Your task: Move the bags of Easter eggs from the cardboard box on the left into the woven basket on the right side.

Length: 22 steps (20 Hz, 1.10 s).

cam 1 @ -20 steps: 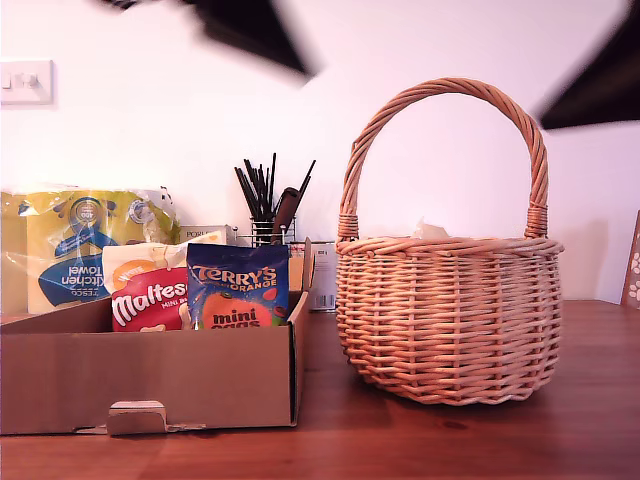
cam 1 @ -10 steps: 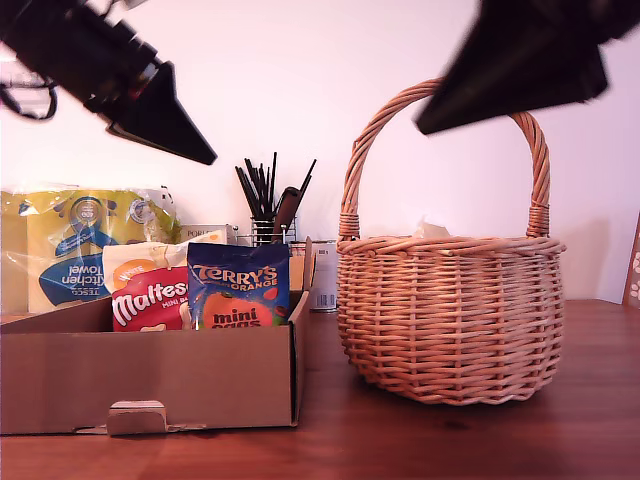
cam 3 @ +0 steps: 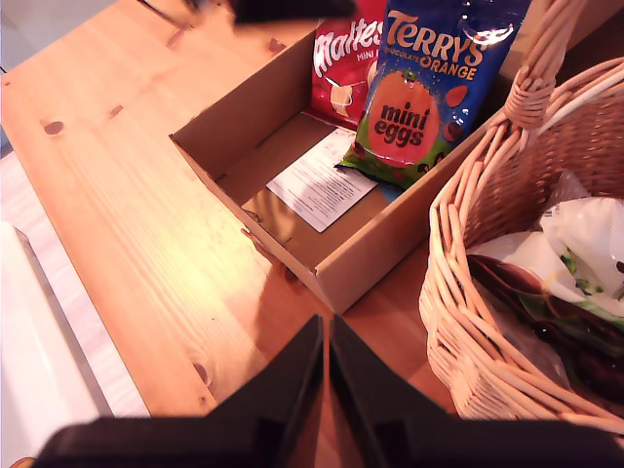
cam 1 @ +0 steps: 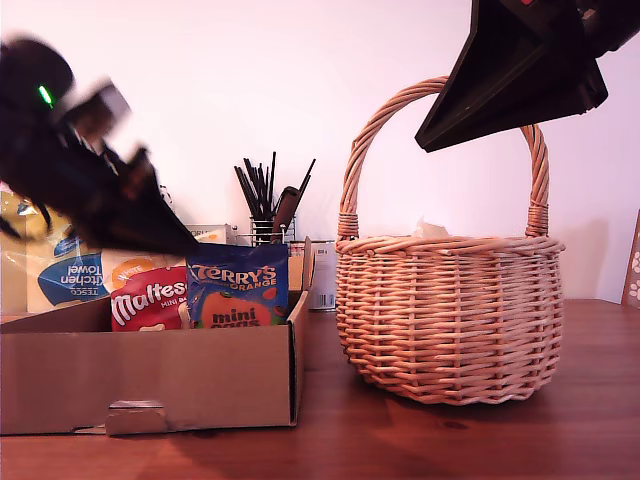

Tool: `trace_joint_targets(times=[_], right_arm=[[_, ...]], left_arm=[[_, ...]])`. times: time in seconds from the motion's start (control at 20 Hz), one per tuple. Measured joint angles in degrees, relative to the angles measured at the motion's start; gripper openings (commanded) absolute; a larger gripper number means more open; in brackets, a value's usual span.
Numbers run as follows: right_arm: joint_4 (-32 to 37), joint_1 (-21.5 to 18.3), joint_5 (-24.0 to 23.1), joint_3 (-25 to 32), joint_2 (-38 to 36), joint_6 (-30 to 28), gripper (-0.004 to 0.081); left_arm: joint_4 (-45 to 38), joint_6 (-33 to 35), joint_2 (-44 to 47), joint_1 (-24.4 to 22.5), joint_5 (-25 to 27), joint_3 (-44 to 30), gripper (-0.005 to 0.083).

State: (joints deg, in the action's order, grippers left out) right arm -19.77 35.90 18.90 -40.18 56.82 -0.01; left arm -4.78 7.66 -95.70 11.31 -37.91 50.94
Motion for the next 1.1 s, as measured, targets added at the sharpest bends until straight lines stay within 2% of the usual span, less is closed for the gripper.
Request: trace_joint_targets(times=[0.5,0.8,1.1], right_arm=[[0.0,0.2,0.0,0.0,0.0,0.0,-0.0012],[0.0,0.2,0.0,0.0,0.0,0.0,-0.0012],[0.0,0.2,0.0,0.0,0.0,0.0,-0.0012]], left_arm=[[-7.9,0.1,-0.6,0.2,1.6,-0.1,0.0503],[-11.3,0.7,-6.3,0.2,1.1,-0.1,0.0500],[-13.2,1.5,-6.9,1.2,-3.6,-0.1,0.0497]])
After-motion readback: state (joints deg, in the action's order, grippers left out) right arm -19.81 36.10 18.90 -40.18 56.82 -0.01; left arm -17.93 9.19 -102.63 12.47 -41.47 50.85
